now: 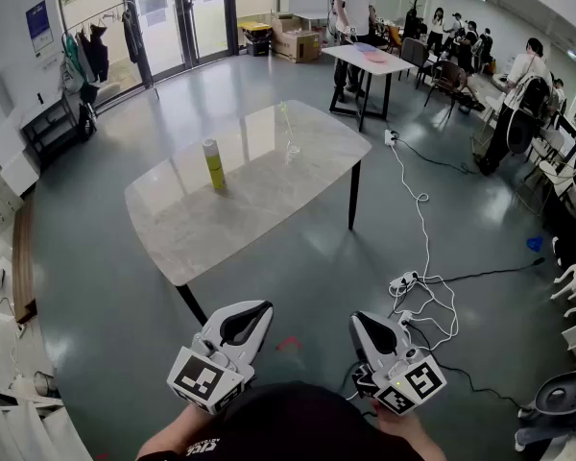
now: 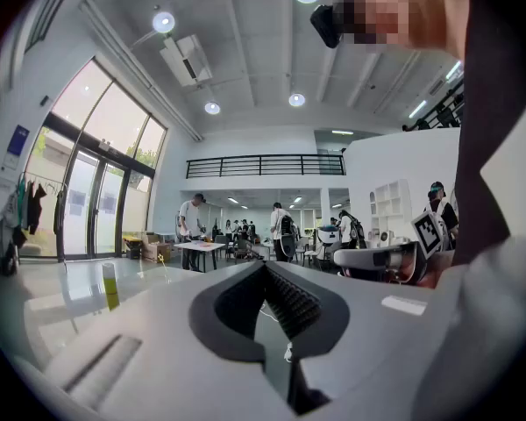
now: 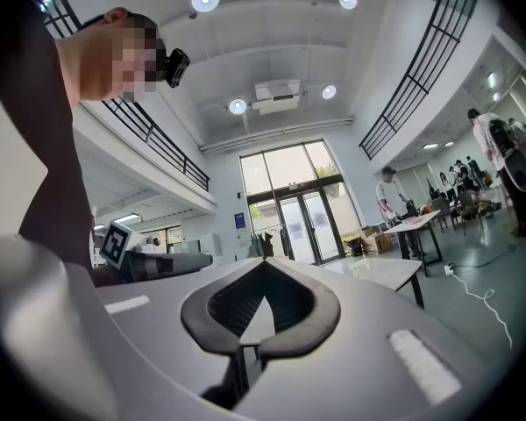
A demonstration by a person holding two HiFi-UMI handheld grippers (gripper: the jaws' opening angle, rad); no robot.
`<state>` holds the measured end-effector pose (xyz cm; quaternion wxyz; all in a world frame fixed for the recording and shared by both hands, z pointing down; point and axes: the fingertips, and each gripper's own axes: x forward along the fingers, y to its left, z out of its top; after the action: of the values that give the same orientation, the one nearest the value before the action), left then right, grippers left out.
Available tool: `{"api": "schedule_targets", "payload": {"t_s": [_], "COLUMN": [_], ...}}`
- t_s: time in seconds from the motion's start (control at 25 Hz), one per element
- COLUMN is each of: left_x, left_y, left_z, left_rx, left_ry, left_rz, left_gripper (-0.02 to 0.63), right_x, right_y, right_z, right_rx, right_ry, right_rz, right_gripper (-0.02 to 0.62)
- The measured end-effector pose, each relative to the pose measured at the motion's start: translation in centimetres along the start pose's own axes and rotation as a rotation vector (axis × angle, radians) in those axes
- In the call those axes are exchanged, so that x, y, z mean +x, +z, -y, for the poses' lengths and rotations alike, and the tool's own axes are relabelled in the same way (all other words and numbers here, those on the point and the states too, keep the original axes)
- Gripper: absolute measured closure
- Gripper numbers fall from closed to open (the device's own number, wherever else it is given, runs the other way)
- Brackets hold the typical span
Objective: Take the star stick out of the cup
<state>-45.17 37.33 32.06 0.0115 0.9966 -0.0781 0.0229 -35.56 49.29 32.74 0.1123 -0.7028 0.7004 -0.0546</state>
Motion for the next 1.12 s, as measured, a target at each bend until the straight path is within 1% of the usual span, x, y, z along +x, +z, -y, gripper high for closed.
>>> {"api": "schedule_targets", "payload": {"t_s": [0.12,0.2,0.32,0.4,0.6,0.72,0.84,1.0,1.12], "left_x": [0.4,0.9,1.6,2.2,3.8,4.6,5.8,8.5,11.8], "left_y": [0.5,0.5,0.2,-0.3,-1.6,-2.0,-2.5,-3.4,-3.6], "left_z": [1.8,2.6,3.3,4.1,5.7,6.3,5.9,3.8,2.1], "left_rx": [0.026,0.019,-0.001,-0.011,-0.047,-0.057,-0.059,-0.081,-0.069], "left_ry": [-0.042,-0.054,-0.034,-0.023,0.004,0.000,0.007,0.036,0.010], "left_rz": [-0.017,-0.020,-0.018,-0.025,-0.037,-0.030,-0.054,-0.085,-0.059], "left_gripper": [0.604,0.606,0.606,0.604,0.604,0.605,0.604,0.604,0.604], "right_x": [-0.1,-0.4,-1.7,-2.7,-5.0,-5.8,-5.1,-2.6,-0.4], "right_y": [-0.1,0.0,0.3,0.1,-0.8,-1.3,-1.9,-2.4,-2.8], "right_z": [0.3,0.8,1.8,2.4,2.7,3.6,5.3,8.1,9.8], "right_rx": [0.002,-0.001,-0.025,-0.032,0.020,0.054,0.094,0.140,0.149], "right_ry": [0.013,0.012,0.000,0.007,0.101,0.108,0.110,0.111,0.127], "right_rz": [-0.006,-0.007,-0.019,-0.032,-0.054,-0.078,-0.090,-0.105,-0.123], "right_gripper": [0.584,0.584,0.584,0.584,0.583,0.583,0.583,0.583,0.583]}}
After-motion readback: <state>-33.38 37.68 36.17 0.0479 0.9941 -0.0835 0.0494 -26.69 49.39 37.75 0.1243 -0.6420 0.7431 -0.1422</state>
